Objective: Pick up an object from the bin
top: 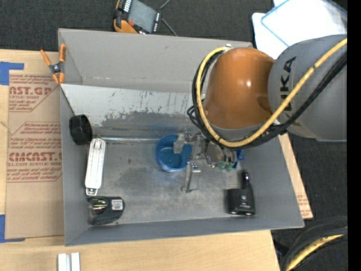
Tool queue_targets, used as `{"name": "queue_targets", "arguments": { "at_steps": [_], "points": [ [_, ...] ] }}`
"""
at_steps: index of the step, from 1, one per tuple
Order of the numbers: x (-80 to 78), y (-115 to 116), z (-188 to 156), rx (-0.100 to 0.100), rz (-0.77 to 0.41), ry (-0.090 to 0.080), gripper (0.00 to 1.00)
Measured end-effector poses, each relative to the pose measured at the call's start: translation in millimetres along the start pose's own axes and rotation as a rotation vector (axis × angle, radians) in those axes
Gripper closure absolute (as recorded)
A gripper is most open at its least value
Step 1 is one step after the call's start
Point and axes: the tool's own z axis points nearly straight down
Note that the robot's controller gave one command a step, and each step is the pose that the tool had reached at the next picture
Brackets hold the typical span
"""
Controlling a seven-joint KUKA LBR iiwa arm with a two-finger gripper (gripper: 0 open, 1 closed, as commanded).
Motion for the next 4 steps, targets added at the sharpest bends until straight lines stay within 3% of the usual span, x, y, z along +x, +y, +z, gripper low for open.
{"name": "queue_targets", "arguments": {
  "at_steps": [1, 2, 3, 4],
  "points": [
    [-1.4, -1, -4, -0.001, 0.002, -0.008, 0.0],
    [-52.5, -60, 121, -0.001, -0.014, -0.012, 0.0],
    [-60.1, -68, 73, -0.007, 0.291, -0.017, 0.0],
    [-68.5, -40, 123, -0.002, 0.426, -0.005, 0.0]
  ]
}}
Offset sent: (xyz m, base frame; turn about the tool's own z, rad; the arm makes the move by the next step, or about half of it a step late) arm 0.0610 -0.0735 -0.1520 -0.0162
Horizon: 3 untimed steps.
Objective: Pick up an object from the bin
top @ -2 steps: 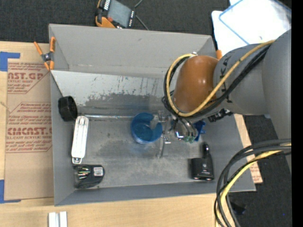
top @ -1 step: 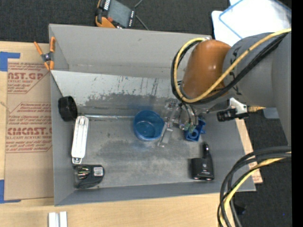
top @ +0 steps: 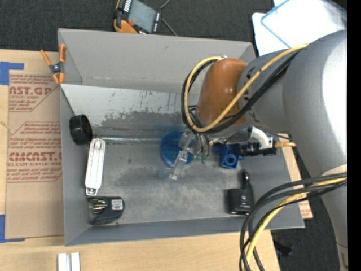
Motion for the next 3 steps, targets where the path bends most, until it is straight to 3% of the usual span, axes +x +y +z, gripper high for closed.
{"name": "queue_targets", "arguments": {
  "at_steps": [1, 2, 3],
  "points": [
    [-7.0, 7, 28, -0.009, -0.05, -0.02, 0.0],
    [5.8, 11, 26, -0.008, 0.214, -0.015, 1.0],
    [5.8, 11, 26, -0.008, 0.213, -0.015, 1.0]
  ]
}}
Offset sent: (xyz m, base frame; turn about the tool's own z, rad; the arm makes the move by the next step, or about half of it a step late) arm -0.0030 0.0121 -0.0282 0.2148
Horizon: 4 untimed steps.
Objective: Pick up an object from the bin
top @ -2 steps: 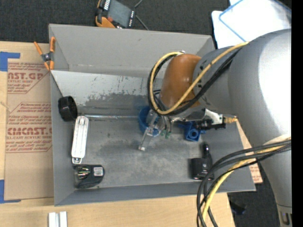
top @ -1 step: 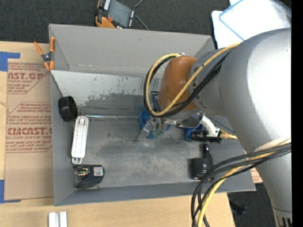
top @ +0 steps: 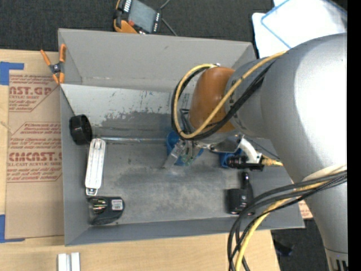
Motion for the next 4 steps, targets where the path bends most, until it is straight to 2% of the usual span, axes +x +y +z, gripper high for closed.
{"name": "queue_targets", "arguments": {
  "at_steps": [1, 3, 4],
  "points": [
    [-0.4, 0, -2, -0.001, -0.001, -0.002, 1.0],
    [0.4, 0, -48, 0.0, -0.002, 0.001, 1.0],
    [0.0, 1, -56, -0.002, -0.002, -0.001, 1.0]
  ]
}}
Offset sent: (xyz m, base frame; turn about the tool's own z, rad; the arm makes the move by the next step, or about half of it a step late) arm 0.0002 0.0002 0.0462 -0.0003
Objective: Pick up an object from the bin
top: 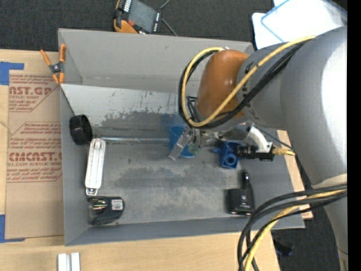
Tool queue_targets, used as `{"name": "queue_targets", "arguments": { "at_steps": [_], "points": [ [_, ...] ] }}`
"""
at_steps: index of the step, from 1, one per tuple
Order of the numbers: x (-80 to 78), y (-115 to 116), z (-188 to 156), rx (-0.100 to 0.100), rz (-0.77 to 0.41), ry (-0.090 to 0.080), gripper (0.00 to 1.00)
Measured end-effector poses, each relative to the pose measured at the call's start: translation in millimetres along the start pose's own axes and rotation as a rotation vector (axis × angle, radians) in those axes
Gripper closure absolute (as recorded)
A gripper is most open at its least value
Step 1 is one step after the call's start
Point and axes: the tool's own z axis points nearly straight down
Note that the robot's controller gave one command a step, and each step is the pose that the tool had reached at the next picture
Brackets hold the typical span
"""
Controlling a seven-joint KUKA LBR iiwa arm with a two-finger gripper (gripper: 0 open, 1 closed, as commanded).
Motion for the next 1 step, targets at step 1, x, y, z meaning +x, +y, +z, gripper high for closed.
{"name": "queue_targets", "arguments": {
  "at_steps": [1],
  "points": [
    [0.8, -0.4, -19.3, 0.003, -0.001, 0.003, 1.0]
  ]
}}
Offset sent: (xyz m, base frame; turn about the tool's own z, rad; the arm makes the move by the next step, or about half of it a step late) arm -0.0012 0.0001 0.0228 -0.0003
